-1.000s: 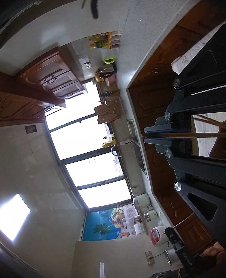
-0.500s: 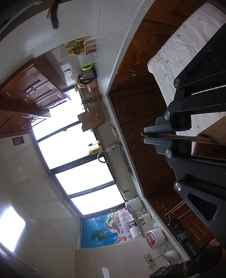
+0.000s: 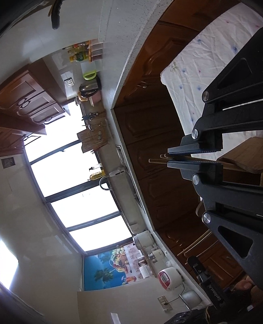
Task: Organize utensils
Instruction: 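Lift both held chopsticks and carry them over the wooden holder, then open the left tool over the holder while the right tool releases its chopstick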
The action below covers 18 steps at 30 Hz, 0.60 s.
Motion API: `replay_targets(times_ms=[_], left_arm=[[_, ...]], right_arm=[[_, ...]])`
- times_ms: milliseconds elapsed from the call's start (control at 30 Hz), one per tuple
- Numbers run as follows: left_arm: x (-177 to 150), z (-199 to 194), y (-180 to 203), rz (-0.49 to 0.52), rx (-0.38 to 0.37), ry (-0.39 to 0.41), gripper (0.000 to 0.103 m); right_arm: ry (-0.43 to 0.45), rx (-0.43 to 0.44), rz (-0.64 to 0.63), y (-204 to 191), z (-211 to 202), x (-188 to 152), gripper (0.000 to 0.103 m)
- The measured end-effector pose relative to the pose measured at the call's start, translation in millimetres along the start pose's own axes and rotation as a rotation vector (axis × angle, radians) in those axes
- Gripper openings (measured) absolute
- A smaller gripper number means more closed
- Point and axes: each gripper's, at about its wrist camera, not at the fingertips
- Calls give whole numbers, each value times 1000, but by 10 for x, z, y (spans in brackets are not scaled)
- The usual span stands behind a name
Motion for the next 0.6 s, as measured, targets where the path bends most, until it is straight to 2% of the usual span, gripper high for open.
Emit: replay_targets(times_ms=[200, 300, 333, 367, 433, 500, 567, 600], left_arm=[[1, -27, 14, -1, 3, -12, 3], [12, -41, 24, -5, -2, -21, 15], [17, -54, 28, -7, 0, -19, 25], [18, -69, 27, -8, 4, -13, 29], [22, -103, 40, -5, 6, -6, 30], [16, -150, 48, -2, 6, -6, 38], [-7, -251, 50, -2, 9, 7, 61], [-27, -284, 48, -2, 15, 15, 67]], right_arm=[[-16, 18, 18, 45, -27, 18, 11], [-10, 22, 35, 71, -82, 25, 21], [-4, 27, 42, 81, -109, 27, 33], [1, 36, 47, 88, -130, 30, 48], [12, 56, 61, 112, -186, 35, 54], [12, 62, 74, 127, -228, 46, 59], [6, 84, 87, 143, -266, 55, 81], [8, 96, 92, 150, -304, 51, 86]])
Point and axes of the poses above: each gripper's, at about its wrist camera, not at the fingertips, and z roughly the way its jaws point, y to its right, x to its top, and after that the axes turned 12 degrees about -y, right-handed
